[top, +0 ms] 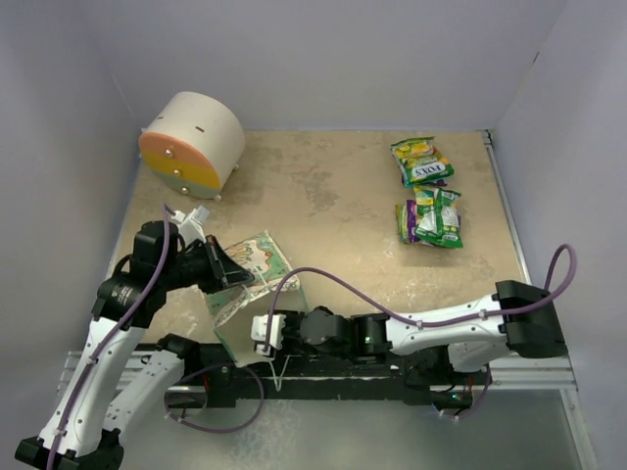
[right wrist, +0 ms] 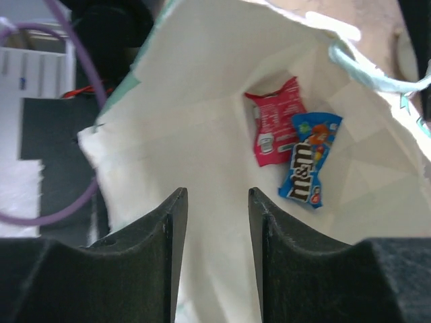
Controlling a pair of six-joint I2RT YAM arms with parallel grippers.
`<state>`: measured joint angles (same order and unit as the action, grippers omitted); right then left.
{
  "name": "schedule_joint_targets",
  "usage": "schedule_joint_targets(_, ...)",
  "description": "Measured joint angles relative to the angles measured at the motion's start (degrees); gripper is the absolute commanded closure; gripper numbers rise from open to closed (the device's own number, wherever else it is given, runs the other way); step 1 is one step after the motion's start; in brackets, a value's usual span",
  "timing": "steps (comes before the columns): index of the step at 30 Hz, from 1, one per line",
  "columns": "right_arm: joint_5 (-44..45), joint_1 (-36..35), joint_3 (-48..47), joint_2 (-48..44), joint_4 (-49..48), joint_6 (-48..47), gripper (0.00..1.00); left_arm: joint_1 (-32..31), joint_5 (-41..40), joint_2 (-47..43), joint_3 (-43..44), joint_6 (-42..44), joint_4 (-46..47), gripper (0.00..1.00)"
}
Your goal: Take the snacks out of the paper bag
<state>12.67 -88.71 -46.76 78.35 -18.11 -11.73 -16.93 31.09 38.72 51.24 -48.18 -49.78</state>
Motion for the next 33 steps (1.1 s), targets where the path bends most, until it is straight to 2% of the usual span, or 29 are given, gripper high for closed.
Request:
schedule_joint_targets(7,5.3,0.1,0.9,11.5,-16.9,-9.3,0.59,0.0,0.2,1.1,1.1,0.9,-2.8,1.00)
schedule_joint_targets(14,8.9,0.5,1.0,22.1,-27.8,-13.6,0.58,0.0,0.2,2.2,2.8,1.3,-4.7,1.00)
schedule_joint_targets(23,13.0,2.4,1.0,28.5,-35.6,-19.2,0.54,0.0,-0.4,2.9,3.1,1.3,-5.3,1.00)
schedule_joint_targets(33,10.1,9.6,1.0,29.4,-38.8,-27.8,0.39,0.0,-1.4,5.3,3.1,1.9,-5.2,1.00)
